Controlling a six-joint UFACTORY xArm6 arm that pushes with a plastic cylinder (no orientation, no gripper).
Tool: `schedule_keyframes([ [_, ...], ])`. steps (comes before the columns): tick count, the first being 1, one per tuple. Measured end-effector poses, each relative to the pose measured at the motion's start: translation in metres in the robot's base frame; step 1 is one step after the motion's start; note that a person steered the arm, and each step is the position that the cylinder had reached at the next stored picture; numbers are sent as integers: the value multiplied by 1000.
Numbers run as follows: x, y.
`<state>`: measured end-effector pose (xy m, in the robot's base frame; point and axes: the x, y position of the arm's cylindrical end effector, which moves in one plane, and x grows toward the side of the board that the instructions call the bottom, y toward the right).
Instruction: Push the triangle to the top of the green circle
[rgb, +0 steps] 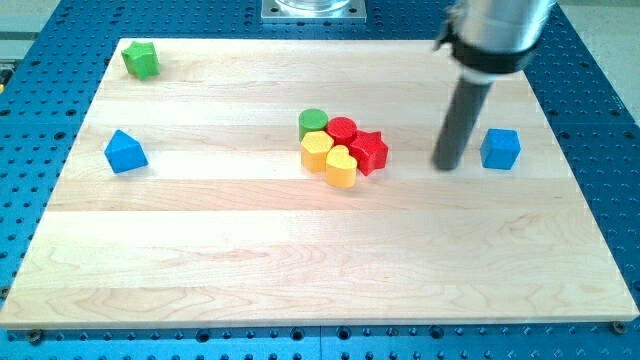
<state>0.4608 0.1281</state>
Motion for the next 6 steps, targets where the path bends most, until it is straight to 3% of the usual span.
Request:
schedule_keyframes([
  [1,61,-115],
  [2,41,-278],
  [3,-19,-351],
  [4,-66,-355],
  [6,-51,-430],
])
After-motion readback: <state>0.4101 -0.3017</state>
